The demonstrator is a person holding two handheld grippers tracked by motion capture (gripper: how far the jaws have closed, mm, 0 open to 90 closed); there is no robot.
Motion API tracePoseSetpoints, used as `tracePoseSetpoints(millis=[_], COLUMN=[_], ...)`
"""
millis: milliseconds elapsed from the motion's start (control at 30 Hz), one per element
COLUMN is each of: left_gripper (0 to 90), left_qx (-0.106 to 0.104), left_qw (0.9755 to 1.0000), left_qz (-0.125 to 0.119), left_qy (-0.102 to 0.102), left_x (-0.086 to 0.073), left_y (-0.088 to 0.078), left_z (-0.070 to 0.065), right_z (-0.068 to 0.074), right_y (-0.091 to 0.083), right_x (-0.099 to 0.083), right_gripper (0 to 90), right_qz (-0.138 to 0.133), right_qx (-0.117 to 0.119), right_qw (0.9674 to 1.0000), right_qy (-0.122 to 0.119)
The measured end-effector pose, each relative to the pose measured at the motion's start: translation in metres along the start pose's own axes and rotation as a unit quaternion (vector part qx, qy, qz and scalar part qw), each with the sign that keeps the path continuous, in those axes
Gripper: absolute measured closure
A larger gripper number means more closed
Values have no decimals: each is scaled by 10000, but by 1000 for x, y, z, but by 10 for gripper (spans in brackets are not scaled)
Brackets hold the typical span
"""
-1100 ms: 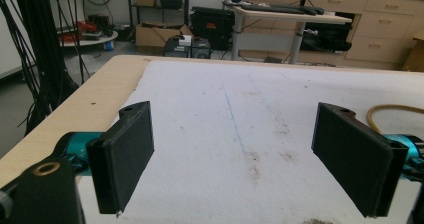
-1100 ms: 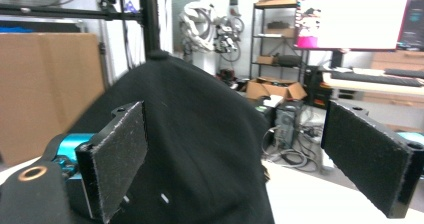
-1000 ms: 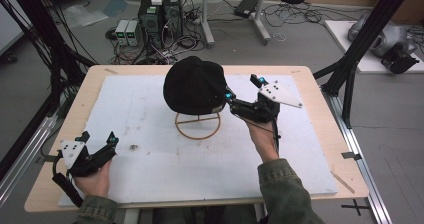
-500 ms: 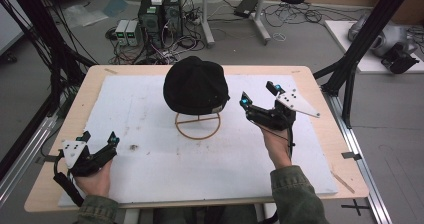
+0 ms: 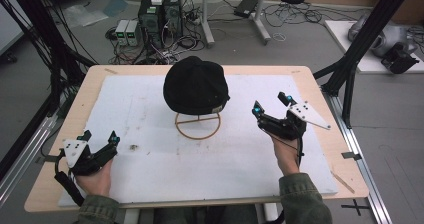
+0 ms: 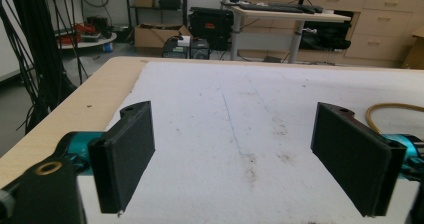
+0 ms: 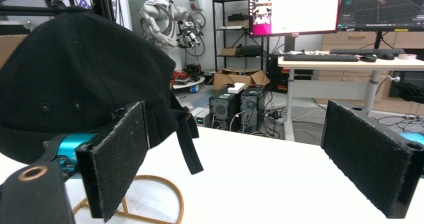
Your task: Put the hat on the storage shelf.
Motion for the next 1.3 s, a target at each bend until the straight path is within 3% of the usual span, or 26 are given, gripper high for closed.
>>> tracePoseSetpoints(millis=[633, 767, 900, 967, 1300], left_gripper=[173, 173, 173, 173, 173], left_qx=[61, 64, 77, 69, 66], left_qw=[10000, 10000, 10000, 10000, 10000], left_qz=[32, 39, 37, 35, 30], left_qy=[-27, -32, -41, -47, -47], left_x=[0, 0, 0, 0, 0], left_y=[1, 1, 2, 1, 1], left_z=[1, 1, 1, 1, 1], right_z=[-20, -23, -23, -23, -31], right_y=[-25, -29, -30, -31, -37], right_x=[-43, -54, -63, -67, -80], right_gripper=[110, 110, 110, 110, 110], right_qz=[149, 219, 517, 434, 603], right_qx=[-240, -248, -358, -388, -723], right_qw=[9995, 9994, 9980, 9983, 9954], right_qy=[132, 49, -10, -85, -180])
Point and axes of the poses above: each handheld gripper's, and its own axes: y roughly forward along the jaws, x roughly out of its top, z roughly to its left, the point moved 2 cm from there along y, roughly forward along the jaws, and after that the axes turned 1 degree about -y, right-handed, at the moved point
